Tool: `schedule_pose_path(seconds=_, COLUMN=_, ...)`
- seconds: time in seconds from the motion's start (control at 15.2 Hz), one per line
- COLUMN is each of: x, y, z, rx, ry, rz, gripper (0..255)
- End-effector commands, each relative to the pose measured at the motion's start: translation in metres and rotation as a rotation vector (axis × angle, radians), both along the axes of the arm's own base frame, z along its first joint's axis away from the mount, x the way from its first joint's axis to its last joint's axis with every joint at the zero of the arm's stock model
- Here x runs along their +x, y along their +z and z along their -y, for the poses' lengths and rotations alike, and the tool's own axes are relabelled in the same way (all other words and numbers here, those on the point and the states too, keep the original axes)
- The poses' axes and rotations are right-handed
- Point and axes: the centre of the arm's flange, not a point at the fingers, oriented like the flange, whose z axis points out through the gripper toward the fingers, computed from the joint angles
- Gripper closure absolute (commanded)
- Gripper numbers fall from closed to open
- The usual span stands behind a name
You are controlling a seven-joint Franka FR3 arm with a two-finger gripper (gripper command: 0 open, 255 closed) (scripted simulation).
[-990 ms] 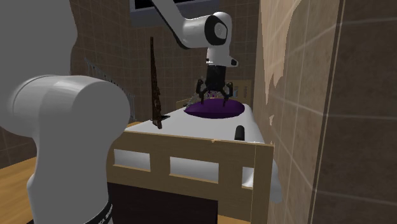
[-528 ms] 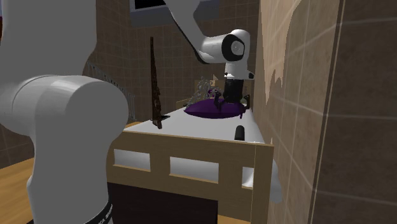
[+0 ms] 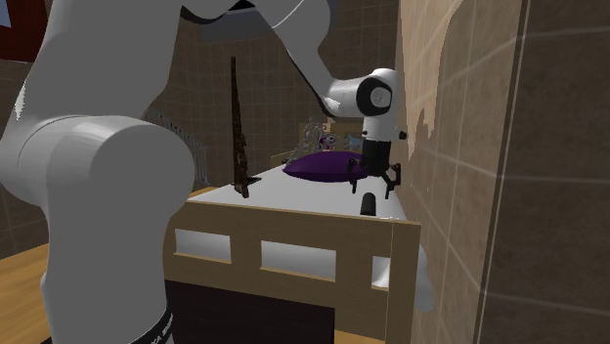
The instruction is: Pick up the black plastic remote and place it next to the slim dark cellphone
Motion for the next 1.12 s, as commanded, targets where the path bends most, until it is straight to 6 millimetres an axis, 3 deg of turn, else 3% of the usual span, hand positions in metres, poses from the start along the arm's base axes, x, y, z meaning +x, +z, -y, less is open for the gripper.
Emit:
schedule_pose_path(seconds=0.0, x=0.000, y=-0.012, z=0.000, rx=0.000, ry=0.000, rz=0.000, gripper=0)
schedule_pose_path(seconds=0.2, x=0.000, y=-0.026, z=-0.001, rx=0.000, ry=0.000, rz=0.000, gripper=0)
schedule_pose_path(seconds=0.73, x=0.000, y=-0.026, z=-0.001, rx=0.000, ry=0.000, rz=0.000, gripper=0)
schedule_pose_path(seconds=0.79, x=0.000, y=-0.026, z=-0.001, rx=0.000, ry=0.000, rz=0.000, gripper=255)
schedule_pose_path(seconds=1.06, x=0.000, y=-0.027, z=-0.002, rx=0.000, ry=0.000, rz=0.000, gripper=255)
